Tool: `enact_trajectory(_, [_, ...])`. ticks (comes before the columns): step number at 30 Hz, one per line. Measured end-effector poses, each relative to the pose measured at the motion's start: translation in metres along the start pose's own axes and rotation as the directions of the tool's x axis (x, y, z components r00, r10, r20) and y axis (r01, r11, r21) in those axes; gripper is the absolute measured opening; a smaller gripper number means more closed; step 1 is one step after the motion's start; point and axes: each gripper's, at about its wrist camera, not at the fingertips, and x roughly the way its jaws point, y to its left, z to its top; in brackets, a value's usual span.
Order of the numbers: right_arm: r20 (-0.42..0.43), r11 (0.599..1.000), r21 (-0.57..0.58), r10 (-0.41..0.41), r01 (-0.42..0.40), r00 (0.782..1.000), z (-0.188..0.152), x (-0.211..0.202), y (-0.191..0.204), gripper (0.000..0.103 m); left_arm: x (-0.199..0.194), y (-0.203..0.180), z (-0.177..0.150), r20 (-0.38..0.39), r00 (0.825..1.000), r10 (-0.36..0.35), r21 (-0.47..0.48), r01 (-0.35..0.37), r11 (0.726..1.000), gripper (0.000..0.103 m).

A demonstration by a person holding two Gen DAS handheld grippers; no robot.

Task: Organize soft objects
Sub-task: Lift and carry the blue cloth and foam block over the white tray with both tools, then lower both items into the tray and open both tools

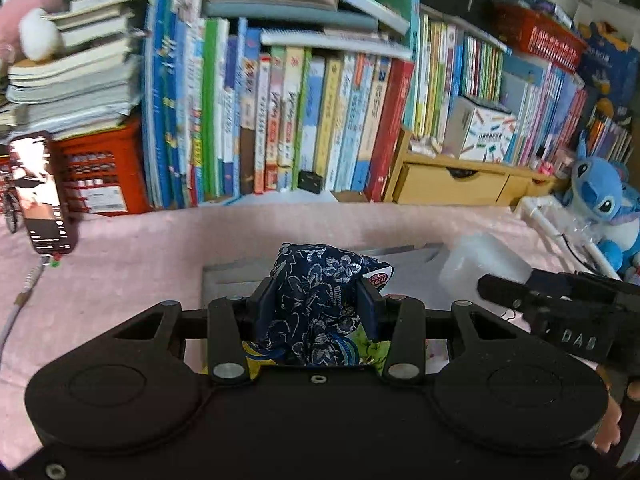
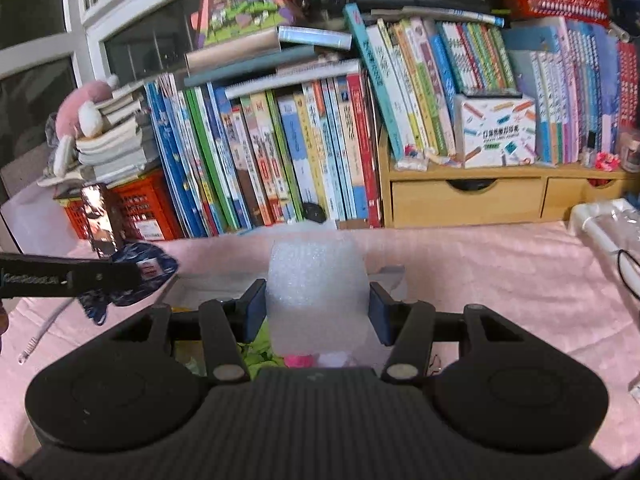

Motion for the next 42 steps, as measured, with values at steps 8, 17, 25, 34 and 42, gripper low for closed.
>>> enact_trajectory(8, [-0.062, 1.000, -0.004, -0.004, 0.004, 0.998, -0.006, 0.025, -0.008, 0.057, 0.042, -0.011, 0.002, -0.100, 0.995, 0.013, 0.012, -0.011, 1.000, 0.041])
enact_trajectory(17, [-0.108, 1.000, -0.008, 0.005, -0.006, 0.994, -0.011, 0.044, -0.012, 0.057, 0.069, -0.006, -0.006, -0.182, 0.983, 0.010, -0.013, -0.012, 1.000, 0.041])
enact_trajectory(25, [-0.110, 0.999, -0.028, 0.013, -0.016, 0.994, -0.011, 0.048, -0.009, 0.057, 0.081, -0.002, -0.009, -0.213, 0.977, 0.014, -0.033, -0.021, 0.999, 0.041])
enact_trajectory(34, [-0.115, 0.999, -0.027, 0.026, -0.029, 0.993, -0.011, 0.054, -0.008, 0.058, 0.089, 0.002, -0.011, -0.228, 0.974, 0.011, -0.048, -0.022, 0.999, 0.042])
enact_trajectory(42, [-0.133, 1.000, 0.011, 0.025, -0.024, 0.991, -0.012, 0.060, -0.014, 0.058, 0.087, 0.002, -0.010, -0.230, 0.973, 0.012, -0.049, -0.024, 0.999, 0.044])
